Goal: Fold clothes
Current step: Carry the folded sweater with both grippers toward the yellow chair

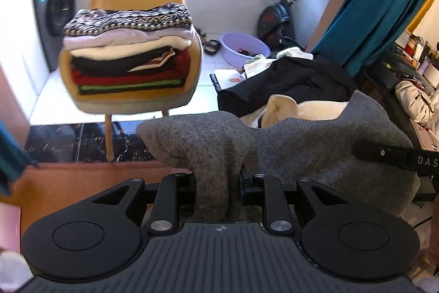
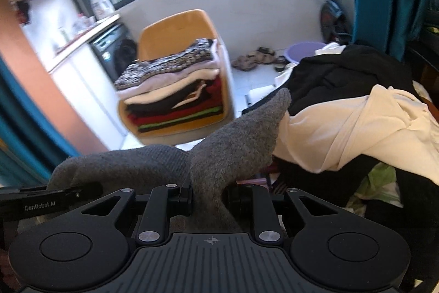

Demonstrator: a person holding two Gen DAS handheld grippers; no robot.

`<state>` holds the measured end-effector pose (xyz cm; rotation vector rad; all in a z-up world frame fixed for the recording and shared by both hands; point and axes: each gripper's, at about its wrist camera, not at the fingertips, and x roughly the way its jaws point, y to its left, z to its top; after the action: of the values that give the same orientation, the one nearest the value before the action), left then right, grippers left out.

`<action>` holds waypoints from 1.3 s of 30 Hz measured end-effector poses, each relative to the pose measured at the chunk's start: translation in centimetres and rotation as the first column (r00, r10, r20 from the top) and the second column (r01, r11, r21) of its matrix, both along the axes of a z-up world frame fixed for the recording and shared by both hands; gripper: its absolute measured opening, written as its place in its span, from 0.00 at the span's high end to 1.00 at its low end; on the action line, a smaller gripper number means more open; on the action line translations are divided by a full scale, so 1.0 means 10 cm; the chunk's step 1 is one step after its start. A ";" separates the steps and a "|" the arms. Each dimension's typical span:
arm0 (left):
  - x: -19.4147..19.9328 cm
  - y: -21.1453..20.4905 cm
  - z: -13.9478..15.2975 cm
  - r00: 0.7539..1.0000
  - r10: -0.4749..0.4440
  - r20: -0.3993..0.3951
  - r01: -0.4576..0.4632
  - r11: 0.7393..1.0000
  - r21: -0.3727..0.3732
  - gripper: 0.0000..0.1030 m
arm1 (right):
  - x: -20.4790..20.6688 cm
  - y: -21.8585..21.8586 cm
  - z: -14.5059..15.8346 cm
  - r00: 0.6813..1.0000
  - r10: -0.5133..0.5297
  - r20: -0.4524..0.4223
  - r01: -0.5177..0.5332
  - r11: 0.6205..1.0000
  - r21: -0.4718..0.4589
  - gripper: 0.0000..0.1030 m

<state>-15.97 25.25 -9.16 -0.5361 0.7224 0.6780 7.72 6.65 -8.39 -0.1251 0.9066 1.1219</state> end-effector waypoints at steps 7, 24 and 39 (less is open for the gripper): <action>-0.23 1.34 0.27 0.995 -0.096 0.028 0.095 0.995 0.039 0.77 | -0.08 1.21 -0.03 0.985 -0.154 -0.079 0.151 0.988 -0.042 0.82; -0.73 4.21 0.29 0.984 0.124 0.128 -0.123 0.992 -0.021 0.77 | 0.01 4.19 0.27 0.993 -0.109 -0.043 0.112 0.992 0.065 0.82; 0.34 6.35 0.32 0.960 0.279 0.028 -0.279 0.960 -0.014 0.77 | 1.67 6.92 0.16 0.988 0.091 -0.126 -0.082 0.994 0.076 0.82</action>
<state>-12.57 88.70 -5.98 -0.6638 0.6276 0.9278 24.46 75.88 -6.78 -0.0344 0.9827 1.2527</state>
